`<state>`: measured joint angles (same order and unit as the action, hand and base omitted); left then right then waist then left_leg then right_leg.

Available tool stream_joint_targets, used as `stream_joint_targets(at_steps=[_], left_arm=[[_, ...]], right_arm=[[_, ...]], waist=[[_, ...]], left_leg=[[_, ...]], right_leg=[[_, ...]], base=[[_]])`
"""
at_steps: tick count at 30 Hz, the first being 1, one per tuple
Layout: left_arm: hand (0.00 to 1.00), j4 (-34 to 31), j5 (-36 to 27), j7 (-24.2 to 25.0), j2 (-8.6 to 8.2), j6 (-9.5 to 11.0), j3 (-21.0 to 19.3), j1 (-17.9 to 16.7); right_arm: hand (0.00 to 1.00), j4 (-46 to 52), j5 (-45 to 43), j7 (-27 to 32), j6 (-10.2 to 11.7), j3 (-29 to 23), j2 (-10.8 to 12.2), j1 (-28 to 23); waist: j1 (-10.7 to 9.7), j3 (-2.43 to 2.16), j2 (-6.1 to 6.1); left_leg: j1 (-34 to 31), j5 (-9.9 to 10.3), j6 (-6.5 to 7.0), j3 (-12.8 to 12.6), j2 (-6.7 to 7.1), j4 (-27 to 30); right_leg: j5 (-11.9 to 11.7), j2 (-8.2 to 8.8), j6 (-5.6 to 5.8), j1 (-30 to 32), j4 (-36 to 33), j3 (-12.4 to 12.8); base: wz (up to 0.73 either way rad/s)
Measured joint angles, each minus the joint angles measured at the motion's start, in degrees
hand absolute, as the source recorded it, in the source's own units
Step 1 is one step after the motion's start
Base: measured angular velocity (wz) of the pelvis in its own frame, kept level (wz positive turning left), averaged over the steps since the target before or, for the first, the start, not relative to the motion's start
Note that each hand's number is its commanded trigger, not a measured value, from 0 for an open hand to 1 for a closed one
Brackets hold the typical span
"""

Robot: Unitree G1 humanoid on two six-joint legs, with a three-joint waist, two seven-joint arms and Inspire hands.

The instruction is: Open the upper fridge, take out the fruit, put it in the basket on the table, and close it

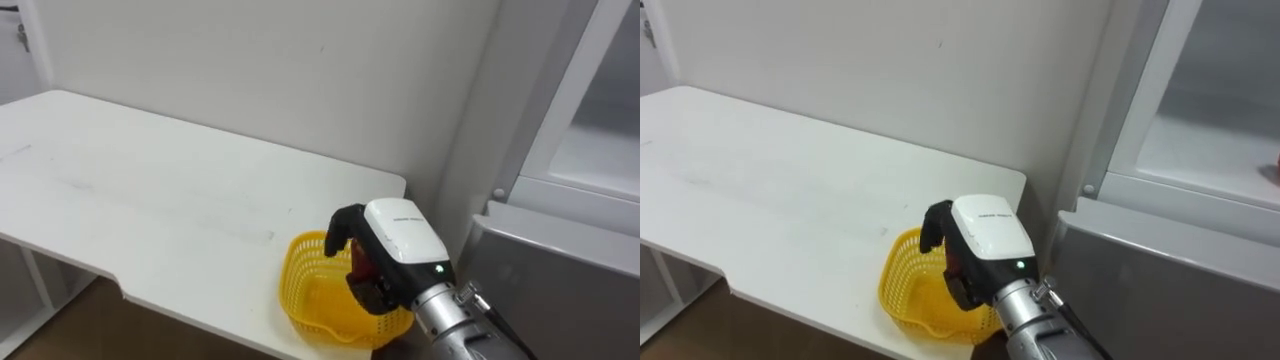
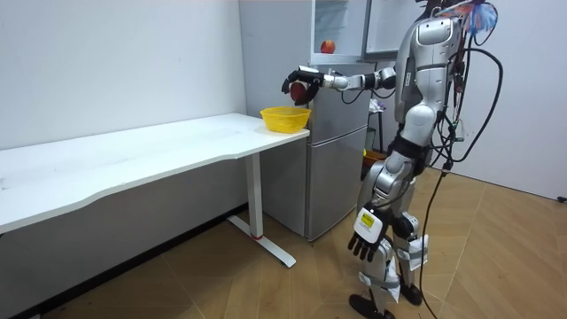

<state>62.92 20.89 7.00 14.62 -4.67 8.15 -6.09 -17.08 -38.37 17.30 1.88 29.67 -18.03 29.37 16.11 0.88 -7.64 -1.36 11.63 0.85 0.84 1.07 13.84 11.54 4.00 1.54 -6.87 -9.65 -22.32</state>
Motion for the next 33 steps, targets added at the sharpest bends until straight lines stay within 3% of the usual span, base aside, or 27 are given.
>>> stream_joint_targets(at_steps=[33], left_arm=[[0.00, 0.07, 0.08, 0.64, 0.01, -0.01, -0.04, 0.02]], right_arm=[[0.00, -2.24, 2.39, -2.04, 0.21, 0.05, 0.03, -0.02]], waist=[[0.05, 0.40, -0.07]], left_leg=[[-0.04, 0.00, 0.00, -0.19, -0.02, -0.03]], right_leg=[[0.00, -0.02, 0.00, 0.01, 0.02, 0.18]], base=[[0.00]])
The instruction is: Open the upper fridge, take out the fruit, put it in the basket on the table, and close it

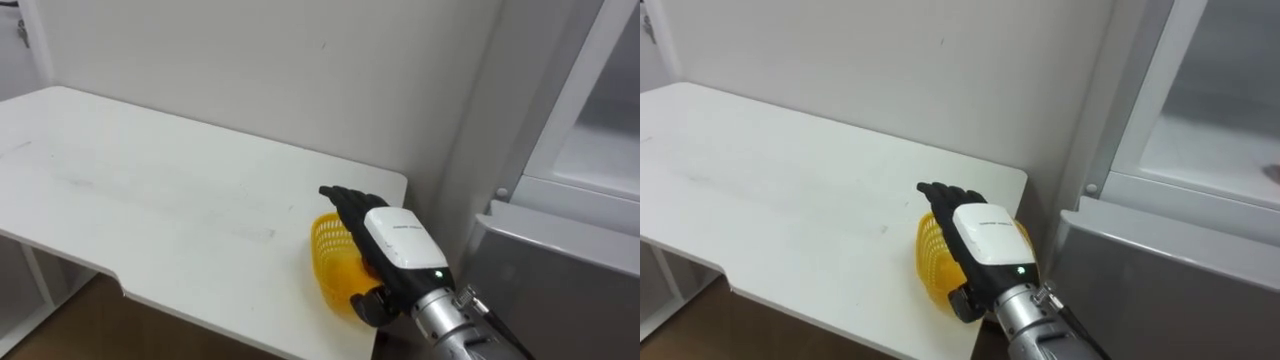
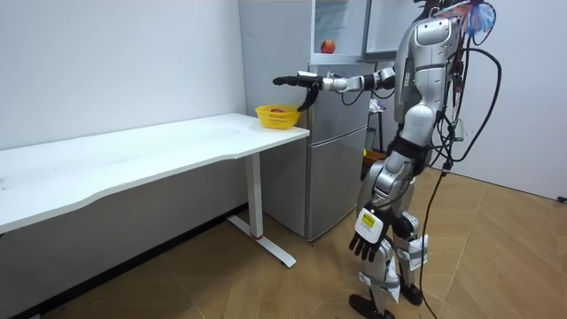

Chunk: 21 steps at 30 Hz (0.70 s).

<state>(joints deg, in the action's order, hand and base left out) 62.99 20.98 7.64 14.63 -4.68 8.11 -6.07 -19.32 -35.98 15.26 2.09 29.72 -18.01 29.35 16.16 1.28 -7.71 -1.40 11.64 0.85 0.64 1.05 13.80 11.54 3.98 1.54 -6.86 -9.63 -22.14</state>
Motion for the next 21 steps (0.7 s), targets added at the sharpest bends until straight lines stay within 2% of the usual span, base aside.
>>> stream_joint_targets(at_steps=[10, 19, 21], left_arm=[[0.00, 0.27, -0.03, -0.24, -0.01, 0.00, -0.03, -0.03], [0.00, 1.15, -0.02, -0.59, -0.17, -0.05, -0.14, -0.29], [0.00, 1.16, -0.02, -1.00, -0.48, -0.04, -0.16, -0.48]], right_arm=[[0.00, 0.12, 1.15, -0.08, 0.34, -0.12, 0.05, 0.00], [0.00, 8.05, 3.18, 1.00, 0.63, -3.89, 0.64, -0.09], [0.00, 9.43, 3.46, 1.97, 1.21, -4.42, 0.70, -0.10]], waist=[[-0.20, 0.15, 0.39], [-1.04, -0.28, 1.69], [-1.32, -0.44, 1.96]], left_leg=[[0.00, 0.00, 0.00, -0.30, -0.07, -0.07], [0.00, 0.00, 0.00, -0.39, -0.07, -0.07], [0.19, 0.00, 0.00, -0.59, -0.06, -0.07]], right_leg=[[0.00, -0.02, 0.00, 0.16, 0.02, 0.26], [0.00, -0.04, 0.00, 0.06, 0.01, 0.33], [0.00, -0.03, 0.00, 0.09, -0.02, 1.20]], base=[[-0.02], [0.00], [-0.04]])
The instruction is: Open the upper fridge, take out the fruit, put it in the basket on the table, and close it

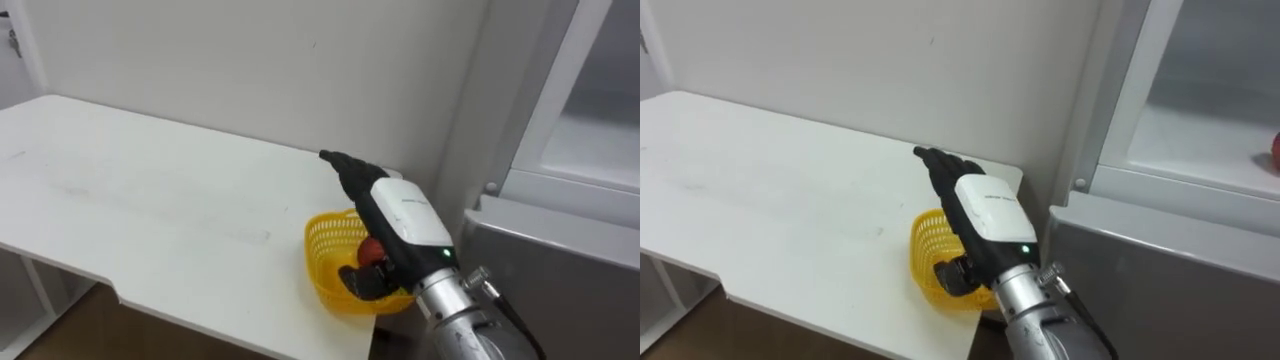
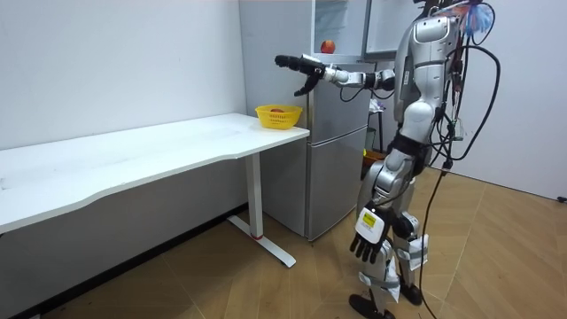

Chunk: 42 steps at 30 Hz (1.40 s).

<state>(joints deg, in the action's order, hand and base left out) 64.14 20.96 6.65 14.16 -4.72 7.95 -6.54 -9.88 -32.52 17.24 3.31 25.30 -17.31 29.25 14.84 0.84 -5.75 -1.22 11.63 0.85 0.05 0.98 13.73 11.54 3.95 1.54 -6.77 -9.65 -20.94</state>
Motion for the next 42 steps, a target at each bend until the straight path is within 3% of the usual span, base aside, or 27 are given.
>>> stream_joint_targets(at_steps=[9, 12, 17, 23, 26, 29, 33, 37, 42], left_arm=[[0.00, 0.15, 0.02, -1.56, -0.74, 0.05, -0.01, -0.75], [0.00, 0.95, -0.08, -1.56, -1.77, 0.14, -0.01, -0.85], [0.00, 1.14, -0.01, -1.54, -2.01, 1.42, -0.07, -1.04], [0.00, 1.14, -0.38, -2.74, -2.21, 2.25, 0.08, -2.21], [0.00, 1.14, -0.10, -2.89, -2.39, 2.73, 0.08, -2.33], [0.00, 1.20, -0.20, -2.86, -2.44, 2.74, 0.08, -2.09], [0.00, 1.18, -0.64, -2.78, -2.73, 2.77, 0.18, -2.07], [0.00, 1.12, -0.70, -2.69, -3.33, 3.20, 0.45, -1.96], [0.00, 1.13, -0.71, -2.69, -3.37, 3.21, 1.86, -1.99]], right_arm=[[0.00, 11.53, 5.29, 1.44, 0.58, -2.64, 1.51, -6.79], [0.00, 15.94, 6.57, 1.76, 1.01, -4.76, 2.04, -10.36], [0.00, 20.59, 6.54, 3.95, 4.13, -6.38, 2.11, -16.79], [0.00, 24.41, 8.06, 3.84, 4.95, -8.07, 4.06, -26.00], [0.00, 25.98, 7.91, 3.86, 5.34, -9.35, 4.12, -28.72], [0.00, 29.19, 7.66, 4.41, 5.71, -10.77, 4.08, -32.31], [0.00, 31.12, 7.58, 7.26, 7.14, -11.10, 3.97, -33.38], [0.00, 32.24, 7.27, 9.19, 7.95, -11.60, 4.07, -33.36], [0.00, 32.74, 7.28, 10.56, 8.68, -11.72, 4.08, -33.36]], waist=[[-2.46, -0.29, 1.49], [-3.59, -0.76, 2.72], [-5.43, -0.72, 3.43], [-8.61, -1.02, 4.55], [-10.15, -0.77, 5.57], [-11.37, -1.32, 6.45], [-11.80, -1.38, 6.95], [-13.15, -1.33, 6.58], [-13.31, -1.11, 6.26]], left_leg=[[0.76, 0.00, 0.02, -1.77, -0.23, -0.20], [1.14, -0.01, 0.06, -2.40, -0.22, -0.23], [1.91, -0.05, 0.07, -3.74, -0.57, -0.92], [1.91, -0.03, 0.15, -6.16, -0.92, -0.99], [1.80, 0.01, 0.20, -7.81, -1.22, -1.80], [1.92, -0.06, 0.23, -8.66, -1.24, -2.42], [3.01, -0.09, 0.19, -9.95, -1.38, -2.83], [3.11, -0.09, 0.19, -10.29, -1.33, -3.04], [3.38, -0.09, 0.18, -10.58, -1.41, -3.49]], right_leg=[[-0.01, 0.03, 0.00, 0.05, -0.08, 1.72], [-0.02, 0.11, 0.00, -0.05, -0.13, 2.40], [-0.03, -0.09, -0.02, -0.10, -0.14, 3.60], [-0.21, -0.04, -0.13, 1.01, -0.58, 5.62], [-0.23, -0.05, -0.14, 2.12, -1.24, 6.86], [-0.33, -0.09, -0.19, 2.81, -1.37, 7.01], [-0.33, -0.28, -0.19, 2.68, -1.34, 8.21], [-0.33, -0.24, -0.18, 2.69, -1.13, 8.37], [-0.33, -0.31, -0.18, 2.69, -1.14, 8.39]], base=[[-0.10], [-0.12], [-0.12], [-0.19], [-0.27], [-0.18], [-0.19], [-0.01], [-0.03]])
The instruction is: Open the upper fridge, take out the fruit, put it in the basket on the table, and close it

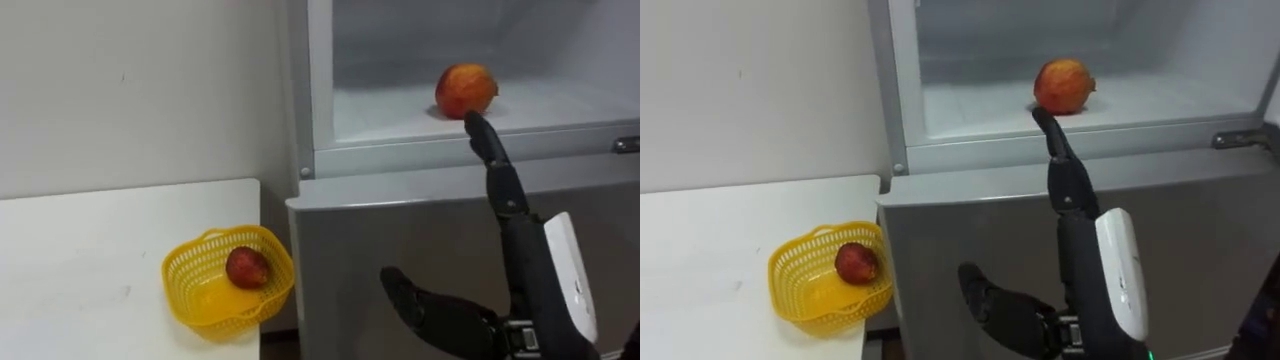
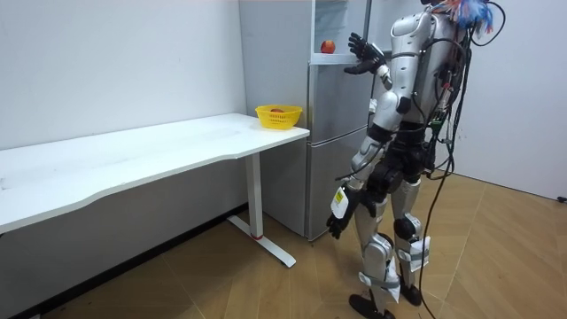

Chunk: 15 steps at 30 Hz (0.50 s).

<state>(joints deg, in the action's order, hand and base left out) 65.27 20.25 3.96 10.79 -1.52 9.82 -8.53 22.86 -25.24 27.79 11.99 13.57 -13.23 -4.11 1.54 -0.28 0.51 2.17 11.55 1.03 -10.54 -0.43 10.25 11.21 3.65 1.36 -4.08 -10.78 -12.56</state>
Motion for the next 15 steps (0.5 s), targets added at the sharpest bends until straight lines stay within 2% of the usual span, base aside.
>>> stream_joint_targets(at_steps=[5, 15], left_arm=[[0.00, 0.00, -0.06, 0.09, 0.05, -0.02, 0.64, -0.29], [0.00, 0.22, -0.56, -0.01, 0.06, -0.09, 0.53, -1.28]], right_arm=[[0.00, 0.00, -2.74, 1.27, 0.34, -0.15, 0.00, 0.00], [0.00, -0.20, -3.87, 4.51, 0.59, -3.03, -0.55, 0.11]], waist=[[0.02, 0.35, -0.63], [0.19, 0.27, -1.67]], left_leg=[[0.01, 0.00, -0.01, 0.01, -0.05, -0.20], [0.31, 0.00, -0.01, 0.39, 0.10, -0.08]], right_leg=[[0.00, -0.06, 0.00, 0.07, 0.02, -0.13], [0.00, 0.01, 0.00, -0.21, 0.12, -0.49]], base=[[0.00], [0.01]])
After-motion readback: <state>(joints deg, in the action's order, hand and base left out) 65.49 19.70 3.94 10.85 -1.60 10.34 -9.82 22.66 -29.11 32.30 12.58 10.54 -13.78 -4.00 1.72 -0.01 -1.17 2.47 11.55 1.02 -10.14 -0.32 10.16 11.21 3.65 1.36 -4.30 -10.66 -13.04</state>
